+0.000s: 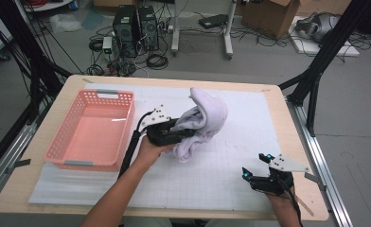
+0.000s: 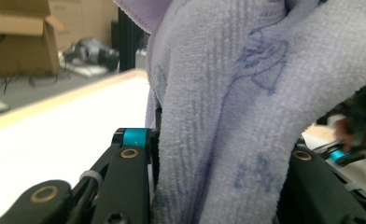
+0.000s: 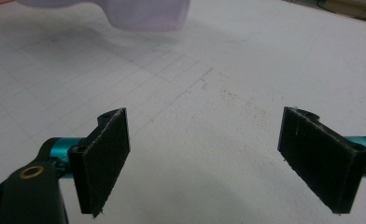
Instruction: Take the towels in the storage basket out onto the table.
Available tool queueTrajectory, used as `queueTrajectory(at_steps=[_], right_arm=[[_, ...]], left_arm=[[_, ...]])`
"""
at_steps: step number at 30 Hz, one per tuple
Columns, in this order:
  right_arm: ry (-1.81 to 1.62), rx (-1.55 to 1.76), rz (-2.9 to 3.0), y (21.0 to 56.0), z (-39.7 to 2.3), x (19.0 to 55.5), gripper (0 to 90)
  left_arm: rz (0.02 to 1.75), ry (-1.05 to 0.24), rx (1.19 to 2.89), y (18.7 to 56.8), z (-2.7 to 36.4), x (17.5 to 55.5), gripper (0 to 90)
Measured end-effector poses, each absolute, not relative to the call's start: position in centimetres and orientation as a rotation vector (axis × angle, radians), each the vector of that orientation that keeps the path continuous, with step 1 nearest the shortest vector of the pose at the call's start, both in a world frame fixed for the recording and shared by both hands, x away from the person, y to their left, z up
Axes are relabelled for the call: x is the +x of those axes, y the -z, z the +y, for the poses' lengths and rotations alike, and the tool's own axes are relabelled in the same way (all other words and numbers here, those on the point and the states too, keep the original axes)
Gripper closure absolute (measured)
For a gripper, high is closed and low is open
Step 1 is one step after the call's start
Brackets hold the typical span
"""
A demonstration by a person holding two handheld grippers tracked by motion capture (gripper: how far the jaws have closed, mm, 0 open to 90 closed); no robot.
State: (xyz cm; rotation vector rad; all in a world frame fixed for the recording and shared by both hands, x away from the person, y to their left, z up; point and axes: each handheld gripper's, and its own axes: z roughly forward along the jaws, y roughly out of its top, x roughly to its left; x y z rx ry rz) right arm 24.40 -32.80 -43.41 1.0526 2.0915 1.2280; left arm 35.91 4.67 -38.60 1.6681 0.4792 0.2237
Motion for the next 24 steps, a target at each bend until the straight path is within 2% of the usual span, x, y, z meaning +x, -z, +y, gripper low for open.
queueTrajectory(at_steps=[6,11,13,14,15,17,24], right_arm=[[-1.228,1.068,2.091,43.5,-33.1,24.5,15.6],[-1.224,1.070,2.096,43.6,-33.0,24.5,15.5],[-1.223,1.068,2.096,43.6,-33.0,24.6,15.5],[-1.223,1.068,2.096,43.6,-33.0,24.6,15.5],[-1.223,1.068,2.096,43.6,-33.0,24.6,15.5],[-1.222,1.070,2.097,43.6,-33.0,24.6,15.5],[-1.217,1.071,2.099,43.7,-32.8,24.7,15.5]], left_arm=[[0.542,-0.234,1.760,40.7,3.1,36.8,61.2],[0.638,-0.234,1.863,42.3,2.4,37.4,55.8],[0.686,-0.252,1.853,42.8,2.7,37.4,41.8],[0.713,-0.256,1.843,42.8,2.8,37.3,41.8],[0.752,-0.261,1.831,42.8,3.1,37.2,27.0],[0.776,-0.240,1.819,42.0,3.9,36.9,24.4],[0.732,-0.349,1.743,39.6,6.8,34.4,21.3]])
